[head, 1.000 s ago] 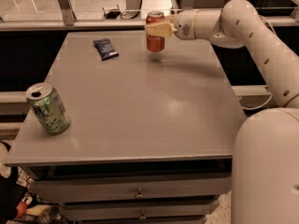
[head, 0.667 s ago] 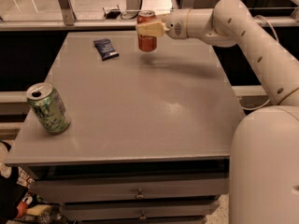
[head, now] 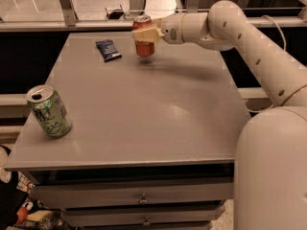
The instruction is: Move coke can near rxbar blueberry
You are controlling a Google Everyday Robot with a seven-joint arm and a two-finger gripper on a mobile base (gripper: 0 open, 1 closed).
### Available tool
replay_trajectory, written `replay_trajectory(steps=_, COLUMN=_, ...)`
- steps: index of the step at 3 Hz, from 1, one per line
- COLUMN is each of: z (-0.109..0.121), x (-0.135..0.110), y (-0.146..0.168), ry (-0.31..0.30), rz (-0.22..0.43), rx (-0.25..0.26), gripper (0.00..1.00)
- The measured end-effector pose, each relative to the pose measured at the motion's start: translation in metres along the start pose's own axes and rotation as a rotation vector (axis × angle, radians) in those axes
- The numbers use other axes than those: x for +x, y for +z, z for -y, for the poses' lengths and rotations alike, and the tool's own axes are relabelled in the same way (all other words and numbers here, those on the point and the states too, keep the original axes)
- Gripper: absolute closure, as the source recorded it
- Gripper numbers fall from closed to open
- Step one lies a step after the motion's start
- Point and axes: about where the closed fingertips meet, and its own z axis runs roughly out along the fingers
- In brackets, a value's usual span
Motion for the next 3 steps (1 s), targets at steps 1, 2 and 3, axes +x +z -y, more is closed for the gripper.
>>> replay_trajectory(steps=1, z=0.004, x=0.009, y=0.005, ry=-0.007, rz=0.014, rx=0.009, gripper=1.0)
replay_trajectory(steps=2, z=0.005, x=0.015, y=0.01, ry=-0.013, rz=0.032, rx=0.009, gripper=1.0)
replay_trajectory(steps=3, z=0.005, x=0.019, y=0.016, ry=-0.013, rz=0.042, rx=0.001, gripper=0.98)
